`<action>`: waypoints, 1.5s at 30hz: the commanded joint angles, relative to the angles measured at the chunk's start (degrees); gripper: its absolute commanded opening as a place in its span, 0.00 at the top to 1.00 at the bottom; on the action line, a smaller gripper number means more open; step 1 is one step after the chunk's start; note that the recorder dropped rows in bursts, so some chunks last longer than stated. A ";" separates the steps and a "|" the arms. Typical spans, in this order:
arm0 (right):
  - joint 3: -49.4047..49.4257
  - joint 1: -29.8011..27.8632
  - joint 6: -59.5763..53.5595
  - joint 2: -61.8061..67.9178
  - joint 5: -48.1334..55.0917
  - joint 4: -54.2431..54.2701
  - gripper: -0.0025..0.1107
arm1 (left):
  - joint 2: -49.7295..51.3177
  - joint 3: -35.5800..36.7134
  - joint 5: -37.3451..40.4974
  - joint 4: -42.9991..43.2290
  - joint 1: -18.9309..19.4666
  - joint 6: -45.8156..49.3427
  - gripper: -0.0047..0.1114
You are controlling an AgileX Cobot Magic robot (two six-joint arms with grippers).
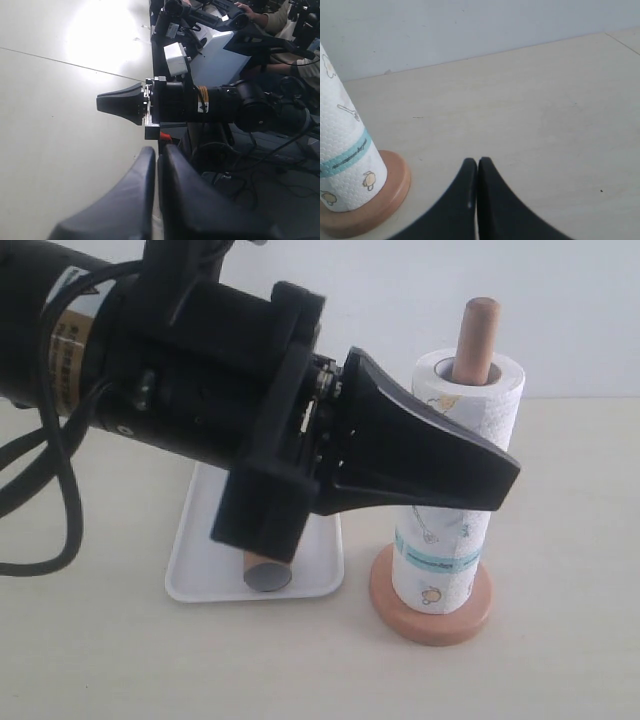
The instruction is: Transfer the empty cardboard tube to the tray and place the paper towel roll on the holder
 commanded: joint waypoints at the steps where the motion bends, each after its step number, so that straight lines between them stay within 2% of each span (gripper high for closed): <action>1: -0.04 -0.20 -0.01 -0.28 -0.30 -0.25 0.98 | -0.04 0.21 0.00 -0.14 0.03 0.56 0.92; 12: -0.04 -0.20 -0.01 -0.28 -0.30 -0.25 0.98 | -0.04 0.21 0.00 -0.14 0.03 0.56 0.92; 17: -0.04 -0.20 -0.01 -0.28 -0.30 -0.25 0.98 | -0.23 0.21 -2.91 -0.14 0.03 0.56 0.92; 29: -0.04 -0.20 -0.01 -0.28 -0.30 -0.25 0.98 | -15.28 1.02 -0.75 -0.14 0.03 0.56 0.92; 33: -0.04 -0.20 -0.01 -0.28 -0.30 -0.25 0.98 | -22.49 5.46 2.01 -0.14 0.03 3.58 0.92; 41: -0.04 -0.20 -0.01 -0.28 -0.30 -0.25 0.98 | -43.58 29.92 31.47 -0.14 0.03 6.10 0.92; 45: -0.04 -0.20 -0.01 -0.28 -0.30 -0.25 0.98 | -52.78 36.86 35.36 -0.14 2.57 6.10 0.92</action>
